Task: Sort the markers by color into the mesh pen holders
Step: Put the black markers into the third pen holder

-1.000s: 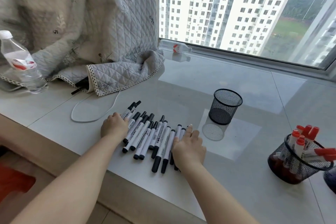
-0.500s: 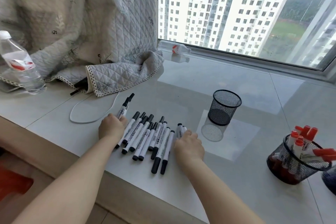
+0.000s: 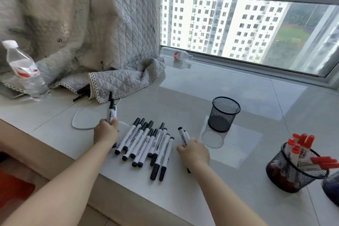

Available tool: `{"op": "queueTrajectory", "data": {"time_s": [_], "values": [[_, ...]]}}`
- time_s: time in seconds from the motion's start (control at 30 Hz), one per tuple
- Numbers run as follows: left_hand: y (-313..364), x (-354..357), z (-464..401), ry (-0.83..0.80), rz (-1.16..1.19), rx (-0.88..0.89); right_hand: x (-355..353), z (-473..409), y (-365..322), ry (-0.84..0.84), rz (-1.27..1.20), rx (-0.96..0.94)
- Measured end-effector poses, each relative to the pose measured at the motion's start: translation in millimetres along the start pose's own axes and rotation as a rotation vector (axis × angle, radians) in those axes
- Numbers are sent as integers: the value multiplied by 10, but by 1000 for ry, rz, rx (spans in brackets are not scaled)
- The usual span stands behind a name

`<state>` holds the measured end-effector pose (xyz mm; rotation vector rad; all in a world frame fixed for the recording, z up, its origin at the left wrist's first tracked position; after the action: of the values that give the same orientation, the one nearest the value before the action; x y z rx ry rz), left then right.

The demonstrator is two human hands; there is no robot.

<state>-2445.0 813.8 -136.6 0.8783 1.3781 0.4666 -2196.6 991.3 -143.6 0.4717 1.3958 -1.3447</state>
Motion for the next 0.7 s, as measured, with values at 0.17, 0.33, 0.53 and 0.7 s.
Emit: {"op": "queueTrajectory", "data": {"time_s": [0.17,0.33,0.53,0.7], "values": [[302,-20,72,35,112,113,-125,-85,156,-104,-307,64],[980,254,285,-30,206,277,-520,-232,262,-123,-535,76],[1641,807,648,-186,241,376,-1474,-481,158,224,-721,-87],[1909,1119,851,-262,261,387,-1985,-721,209,458,-964,-102]]}}
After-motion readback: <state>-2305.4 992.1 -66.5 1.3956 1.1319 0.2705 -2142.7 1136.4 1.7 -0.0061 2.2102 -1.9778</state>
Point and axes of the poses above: each hand's wrist, its own z-axis away from the middle knuckle, its own x-axis out of the palm, y = z × x, the point moved 6 cm from there along -z, towards the middle knuckle, and after that the axes turned 5 degrees about x, right-handed, at the moved point
